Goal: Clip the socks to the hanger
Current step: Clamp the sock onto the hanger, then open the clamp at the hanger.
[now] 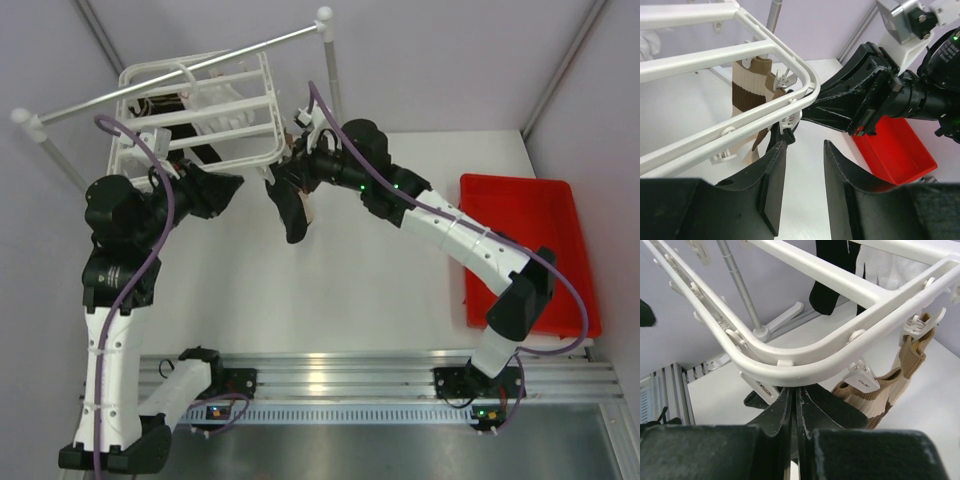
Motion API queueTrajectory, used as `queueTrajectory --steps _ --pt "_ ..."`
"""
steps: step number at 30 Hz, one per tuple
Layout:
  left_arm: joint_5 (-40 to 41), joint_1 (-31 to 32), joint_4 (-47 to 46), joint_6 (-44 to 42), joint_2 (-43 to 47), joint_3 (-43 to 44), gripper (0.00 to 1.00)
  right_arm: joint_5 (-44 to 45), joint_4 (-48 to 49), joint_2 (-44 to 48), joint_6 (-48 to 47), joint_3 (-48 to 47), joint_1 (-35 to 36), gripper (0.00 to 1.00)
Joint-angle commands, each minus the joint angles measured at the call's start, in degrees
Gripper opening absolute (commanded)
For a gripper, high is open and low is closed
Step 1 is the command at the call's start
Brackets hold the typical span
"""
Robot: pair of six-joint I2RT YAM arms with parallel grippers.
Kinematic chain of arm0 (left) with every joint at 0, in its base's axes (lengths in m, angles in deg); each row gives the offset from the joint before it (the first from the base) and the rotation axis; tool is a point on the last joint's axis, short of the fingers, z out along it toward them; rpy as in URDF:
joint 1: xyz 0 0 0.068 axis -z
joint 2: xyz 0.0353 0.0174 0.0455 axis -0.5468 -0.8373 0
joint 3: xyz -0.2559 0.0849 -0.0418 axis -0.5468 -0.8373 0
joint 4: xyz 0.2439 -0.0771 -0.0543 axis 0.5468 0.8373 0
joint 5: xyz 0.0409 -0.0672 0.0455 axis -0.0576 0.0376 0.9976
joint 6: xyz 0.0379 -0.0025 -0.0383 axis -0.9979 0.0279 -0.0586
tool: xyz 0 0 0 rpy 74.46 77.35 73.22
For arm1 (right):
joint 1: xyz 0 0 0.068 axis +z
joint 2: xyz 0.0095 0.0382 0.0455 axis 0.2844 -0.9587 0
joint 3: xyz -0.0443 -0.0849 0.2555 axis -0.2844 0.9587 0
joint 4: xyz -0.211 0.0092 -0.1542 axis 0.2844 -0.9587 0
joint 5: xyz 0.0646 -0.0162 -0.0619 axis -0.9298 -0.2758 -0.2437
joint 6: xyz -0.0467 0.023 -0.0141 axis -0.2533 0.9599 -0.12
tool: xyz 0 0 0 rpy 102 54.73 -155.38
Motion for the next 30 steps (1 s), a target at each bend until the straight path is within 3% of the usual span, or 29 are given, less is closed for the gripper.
queueTrajectory --steps 1,8,20,26,30 --pt "2.5 -0.1 1.8 -0.1 1.4 3.3 0.4 0.5 2.1 3.1 -0.4 -1.9 -0.8 0.0" --pt "6.9 -0.1 6.5 -3.9 1.9 4.4 0.37 0.6 1.9 3.4 -1.9 -1.1 -2.1 0.0" --pt "3.2 -0.1 4.1 -15.4 0.3 1.8 0.38 -1.9 1.4 3.7 -3.3 -0.4 -2.5 0.0" --pt "2.4 -0.1 2.6 -14.4 -1.1 1.7 0.36 -0.8 0.7 6.5 -4.7 3.2 -2.7 0.29" --pt "1.9 -0.1 1.7 -14.3 -1.6 1.9 0.35 -0.4 1.0 9.6 -7.5 7.1 -2.9 0.35"
